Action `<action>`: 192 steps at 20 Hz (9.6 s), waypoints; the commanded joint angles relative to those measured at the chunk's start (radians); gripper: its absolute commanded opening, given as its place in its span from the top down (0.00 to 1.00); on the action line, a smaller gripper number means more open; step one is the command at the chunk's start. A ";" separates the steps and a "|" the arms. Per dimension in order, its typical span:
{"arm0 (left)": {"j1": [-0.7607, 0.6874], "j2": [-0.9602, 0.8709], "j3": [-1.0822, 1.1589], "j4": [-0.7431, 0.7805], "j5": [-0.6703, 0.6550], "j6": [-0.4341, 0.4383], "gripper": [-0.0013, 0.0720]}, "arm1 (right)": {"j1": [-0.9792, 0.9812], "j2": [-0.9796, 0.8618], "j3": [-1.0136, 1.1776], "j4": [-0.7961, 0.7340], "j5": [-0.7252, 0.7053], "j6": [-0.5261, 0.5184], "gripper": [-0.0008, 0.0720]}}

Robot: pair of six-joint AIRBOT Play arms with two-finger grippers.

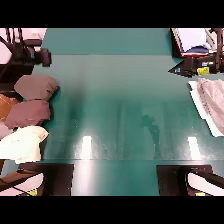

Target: Fold the shirts.

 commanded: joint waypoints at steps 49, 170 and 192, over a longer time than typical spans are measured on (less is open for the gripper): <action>-0.239 -0.296 0.014 -0.514 -0.089 0.089 0.15 | 0.000 0.024 0.590 -0.053 0.088 0.009 0.96; 0.112 0.454 0.681 -0.718 -0.055 0.427 0.95 | 0.096 0.310 0.591 -0.496 -0.007 0.166 0.96; 0.113 -0.375 0.334 -0.607 -0.274 0.314 0.14 | 0.063 -0.457 0.538 -0.438 0.177 0.251 0.42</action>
